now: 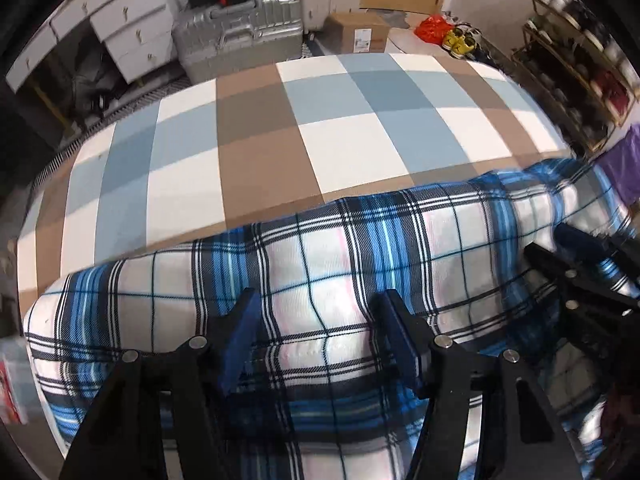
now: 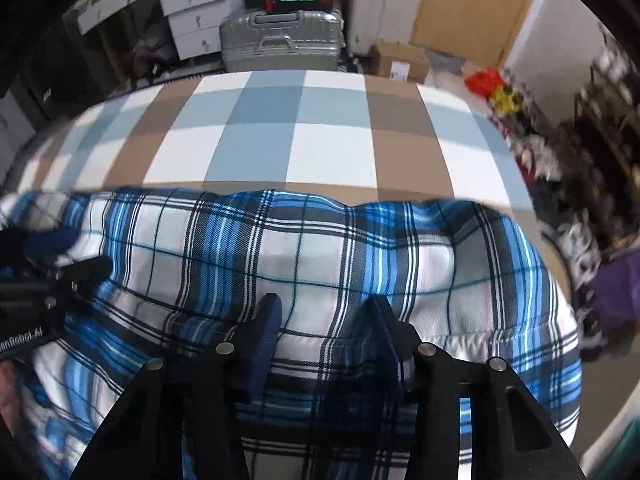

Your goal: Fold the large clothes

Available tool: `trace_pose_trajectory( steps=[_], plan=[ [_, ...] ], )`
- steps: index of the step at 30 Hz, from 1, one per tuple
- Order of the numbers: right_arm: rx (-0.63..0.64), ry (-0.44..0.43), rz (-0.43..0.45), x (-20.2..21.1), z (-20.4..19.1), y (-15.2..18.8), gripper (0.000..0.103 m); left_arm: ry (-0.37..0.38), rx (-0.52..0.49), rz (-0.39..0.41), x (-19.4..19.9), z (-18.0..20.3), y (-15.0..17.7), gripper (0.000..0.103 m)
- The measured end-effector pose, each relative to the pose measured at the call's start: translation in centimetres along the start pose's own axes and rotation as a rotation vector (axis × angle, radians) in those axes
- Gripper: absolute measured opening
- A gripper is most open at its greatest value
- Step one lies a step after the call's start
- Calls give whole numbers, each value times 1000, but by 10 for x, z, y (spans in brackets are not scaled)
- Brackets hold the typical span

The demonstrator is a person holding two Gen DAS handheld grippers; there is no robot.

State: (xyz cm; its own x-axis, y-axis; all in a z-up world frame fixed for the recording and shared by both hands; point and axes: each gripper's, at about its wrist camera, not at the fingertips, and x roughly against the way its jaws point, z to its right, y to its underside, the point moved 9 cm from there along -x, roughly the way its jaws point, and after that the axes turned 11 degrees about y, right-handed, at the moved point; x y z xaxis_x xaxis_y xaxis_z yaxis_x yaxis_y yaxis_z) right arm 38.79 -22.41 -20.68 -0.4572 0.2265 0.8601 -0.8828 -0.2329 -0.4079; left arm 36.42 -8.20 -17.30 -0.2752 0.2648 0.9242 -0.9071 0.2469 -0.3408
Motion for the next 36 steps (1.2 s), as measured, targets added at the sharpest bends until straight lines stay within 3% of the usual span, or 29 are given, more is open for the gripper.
trace_pose_trajectory(
  steps=[2, 4, 6, 8, 11, 13, 15, 17, 19, 21, 23, 26, 27, 28, 30, 31, 33, 36],
  plan=[
    [4, -40, -23, 6, 5, 0, 45, -17, -29, -8, 7, 3, 3, 58],
    [-36, -71, 15, 19, 22, -4, 42, -3, -40, -31, 17, 0, -2, 57],
    [-87, -43, 64, 31, 52, -2, 42, 17, -36, 4, 36, -17, -10, 57],
    [-96, -12, 51, 25, 71, 9, 42, -10, -44, 61, 46, -32, -21, 57],
    [-80, -5, -24, -5, 81, 33, 42, -52, -2, 47, 43, -63, -3, 57],
    [-73, -12, 37, -5, 81, 34, 44, -25, 51, 17, 25, -77, 16, 62],
    [-70, -16, 27, -1, 83, 33, 44, -18, 65, 73, 28, -78, 20, 63],
    [-90, -25, 34, 11, 84, 29, 44, -51, 52, 56, 32, -75, 17, 63],
    [-89, -24, 98, 35, 88, 27, 44, -48, 40, 54, 45, -70, 13, 60],
    [-35, 21, 135, 49, 86, 29, 44, -48, 13, 69, 53, -68, 10, 60],
    [5, 64, 94, 36, 85, 37, 44, -109, -24, 38, 47, -74, 9, 60],
    [22, 62, -11, -4, 79, 60, 44, -99, -28, -1, 11, -91, 17, 64],
    [4, 66, 46, -2, 80, 60, 45, -104, -44, 33, 11, -93, 19, 71],
    [17, 77, 51, -3, 80, 61, 45, -153, -101, 58, 11, -92, 22, 75],
    [58, 111, 47, 3, 80, 60, 45, -199, -167, 56, 19, -87, 26, 73],
    [67, 118, 53, 10, 80, 58, 45, -176, -173, 66, 25, -83, 28, 71],
    [48, 54, 134, 38, 77, 54, 45, -53, -167, 82, 41, -72, 37, 71],
    [59, -7, 195, 62, 66, 60, 52, -80, -166, 38, 37, -76, 50, 71]
  ],
)
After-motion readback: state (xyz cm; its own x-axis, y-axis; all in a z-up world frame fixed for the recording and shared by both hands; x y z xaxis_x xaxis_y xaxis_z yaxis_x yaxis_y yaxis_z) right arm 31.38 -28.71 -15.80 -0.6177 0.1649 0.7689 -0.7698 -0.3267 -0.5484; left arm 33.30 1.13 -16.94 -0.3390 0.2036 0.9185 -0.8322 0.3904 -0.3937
